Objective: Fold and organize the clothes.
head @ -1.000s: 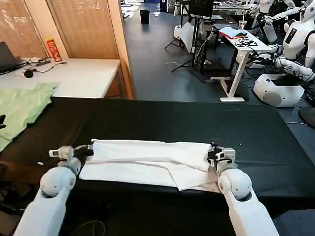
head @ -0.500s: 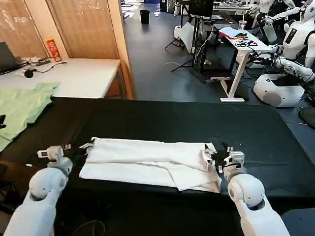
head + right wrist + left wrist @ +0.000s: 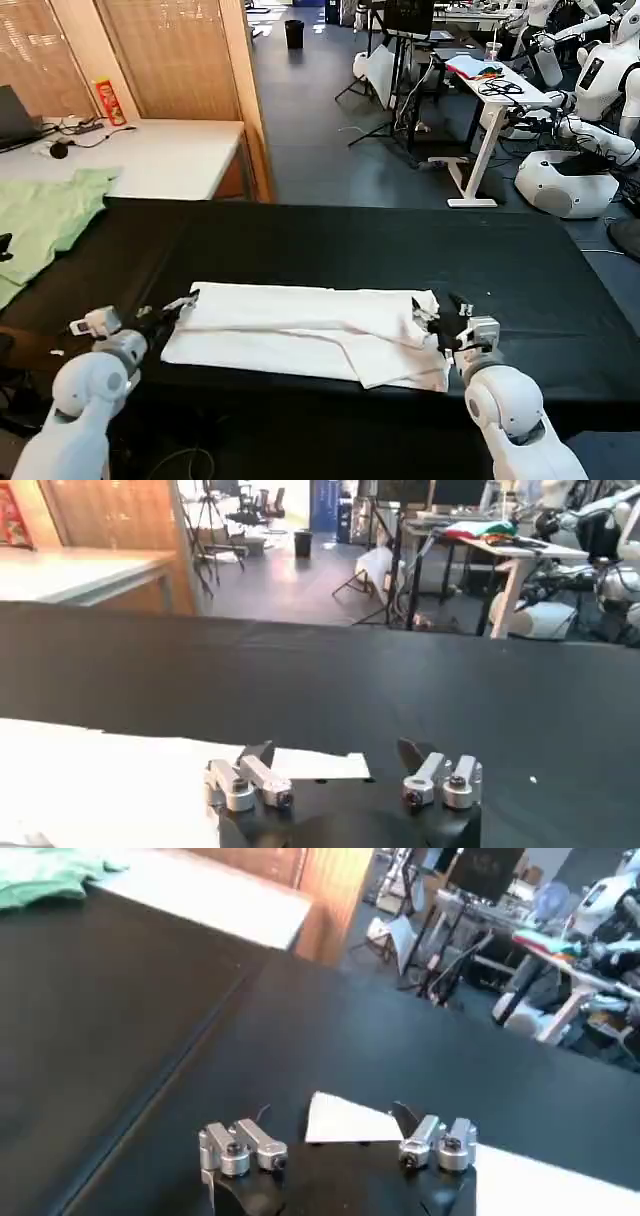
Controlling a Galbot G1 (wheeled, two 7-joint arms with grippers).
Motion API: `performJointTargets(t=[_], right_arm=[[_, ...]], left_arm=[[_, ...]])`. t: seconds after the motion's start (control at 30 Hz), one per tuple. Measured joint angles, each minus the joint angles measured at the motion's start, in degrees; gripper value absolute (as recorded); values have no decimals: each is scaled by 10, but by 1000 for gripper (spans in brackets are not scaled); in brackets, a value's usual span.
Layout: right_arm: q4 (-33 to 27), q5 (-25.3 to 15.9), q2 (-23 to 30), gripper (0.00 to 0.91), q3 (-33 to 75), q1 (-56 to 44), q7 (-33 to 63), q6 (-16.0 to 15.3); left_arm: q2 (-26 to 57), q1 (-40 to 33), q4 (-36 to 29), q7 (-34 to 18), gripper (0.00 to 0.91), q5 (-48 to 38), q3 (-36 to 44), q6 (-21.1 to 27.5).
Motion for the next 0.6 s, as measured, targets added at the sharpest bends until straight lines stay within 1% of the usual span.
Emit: performJointTargets(t=[0.1,0.3,0.43,0.47,0.53,0.57,0.6], right_arm=[[0,0,1,878,0,-1,0,0],[1,0,3,878,-3,0,-1,0],[5,0,3,878,-3,-2,-2,0],[6,0,3,878,-3,-2,-2,0],[6,-1,3,878,-2,-2,-2,1],[5,-1,3,878,-2,-2,-2,1],[4,-2,3,878,-2,-1,-2,2]], left_arm=[[-7,12,-5,8,878,33,0,-16],[-27,47,-16,21,878,80,0,-32],[-40,60,-15,26,878,96,1,-39],[-42,61,-14,27,858,99,1,-40],[-47,63,-11,28,536,103,1,-41],[-48,63,-11,28,341,105,2,-42],[-50,64,-11,29,283,110,2,-43]])
